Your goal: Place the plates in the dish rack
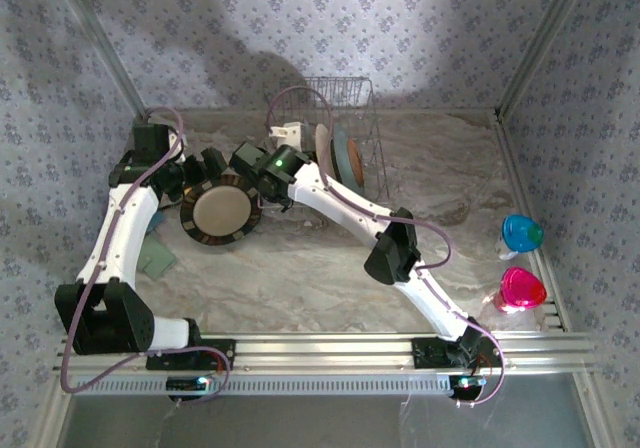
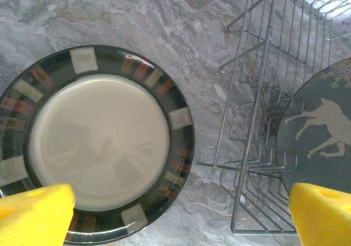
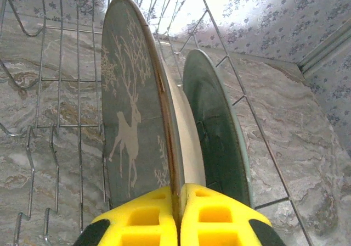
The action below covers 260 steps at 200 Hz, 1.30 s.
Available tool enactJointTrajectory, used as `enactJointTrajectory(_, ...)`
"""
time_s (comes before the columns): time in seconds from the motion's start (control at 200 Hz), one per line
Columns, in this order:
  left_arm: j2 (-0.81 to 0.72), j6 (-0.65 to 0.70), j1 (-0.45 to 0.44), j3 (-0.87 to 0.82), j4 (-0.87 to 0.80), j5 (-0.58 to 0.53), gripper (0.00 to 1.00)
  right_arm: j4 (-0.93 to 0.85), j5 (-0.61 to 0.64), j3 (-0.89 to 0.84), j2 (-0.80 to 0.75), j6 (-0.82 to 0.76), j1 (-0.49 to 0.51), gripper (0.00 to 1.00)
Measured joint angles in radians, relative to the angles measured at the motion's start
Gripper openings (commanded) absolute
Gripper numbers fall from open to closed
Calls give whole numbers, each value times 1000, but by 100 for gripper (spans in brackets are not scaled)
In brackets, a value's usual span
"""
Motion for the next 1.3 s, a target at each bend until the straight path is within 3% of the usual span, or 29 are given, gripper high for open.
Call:
enactJointTrajectory(0.68,23,-1,0,-1,1,8,99,69,87,-72,19,16,42,0)
enactJointTrajectory(1.019,49,-1,0,-1,2,8,99,60,28,-97,45,80,15,1)
enactJointTrajectory(1.234,62,0,0,-2,2,8,99,82,28,-160,19,110,23,22)
enactJointTrajectory(1.299,68,-1,0,-2,2,8,99,80,13,-177,17,118,30,23)
